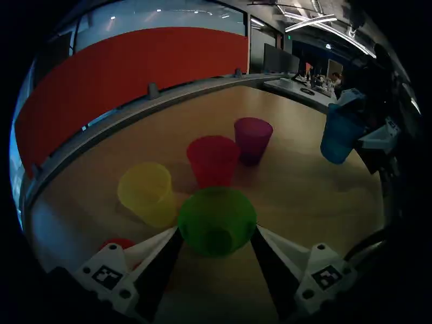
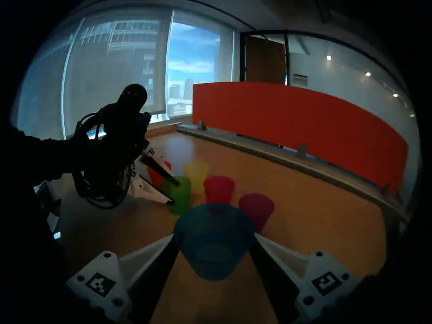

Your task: Pour water

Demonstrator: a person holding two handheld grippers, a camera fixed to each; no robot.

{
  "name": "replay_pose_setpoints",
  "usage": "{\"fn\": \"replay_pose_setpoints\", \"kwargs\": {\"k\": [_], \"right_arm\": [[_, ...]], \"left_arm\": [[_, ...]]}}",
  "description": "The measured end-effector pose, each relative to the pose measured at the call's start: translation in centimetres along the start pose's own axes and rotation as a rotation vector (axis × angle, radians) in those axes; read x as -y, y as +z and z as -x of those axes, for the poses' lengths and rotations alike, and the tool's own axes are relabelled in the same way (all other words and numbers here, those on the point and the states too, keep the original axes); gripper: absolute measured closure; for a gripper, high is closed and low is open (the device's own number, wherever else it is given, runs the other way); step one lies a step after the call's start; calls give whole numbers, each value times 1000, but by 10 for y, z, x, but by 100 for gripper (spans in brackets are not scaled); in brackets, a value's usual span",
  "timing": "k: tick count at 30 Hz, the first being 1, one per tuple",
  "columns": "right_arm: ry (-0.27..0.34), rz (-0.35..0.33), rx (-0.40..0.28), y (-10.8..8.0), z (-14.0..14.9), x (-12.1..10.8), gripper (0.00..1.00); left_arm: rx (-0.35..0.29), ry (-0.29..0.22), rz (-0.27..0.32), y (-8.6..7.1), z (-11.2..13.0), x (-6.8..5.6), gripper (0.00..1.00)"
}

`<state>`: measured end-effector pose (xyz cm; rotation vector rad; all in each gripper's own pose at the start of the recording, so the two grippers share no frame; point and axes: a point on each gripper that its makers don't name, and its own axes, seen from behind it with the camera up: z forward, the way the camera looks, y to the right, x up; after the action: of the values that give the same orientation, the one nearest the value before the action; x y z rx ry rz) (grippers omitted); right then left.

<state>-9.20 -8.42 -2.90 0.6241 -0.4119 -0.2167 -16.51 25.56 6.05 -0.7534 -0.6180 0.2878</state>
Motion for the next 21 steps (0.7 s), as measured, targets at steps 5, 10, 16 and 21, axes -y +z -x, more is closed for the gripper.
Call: {"fn": "replay_pose_setpoints", "kwargs": {"k": [5, 10, 16, 21], "right_arm": [[-4, 1, -1, -1, -3, 1, 10], [-12, 2, -9, -1, -10, 5, 10], [-26, -2, -22, -2, -21, 11, 10], [-38, -6, -29, -2, -28, 16, 10]], "left_arm": [[-34, -26, 11, -9, -8, 0, 15], [-85, -39, 15, -26, -18, 0, 15], [-144, -50, 16, -50, -27, 1, 15], [-197, -31, 4, -72, -35, 4, 16]]}}
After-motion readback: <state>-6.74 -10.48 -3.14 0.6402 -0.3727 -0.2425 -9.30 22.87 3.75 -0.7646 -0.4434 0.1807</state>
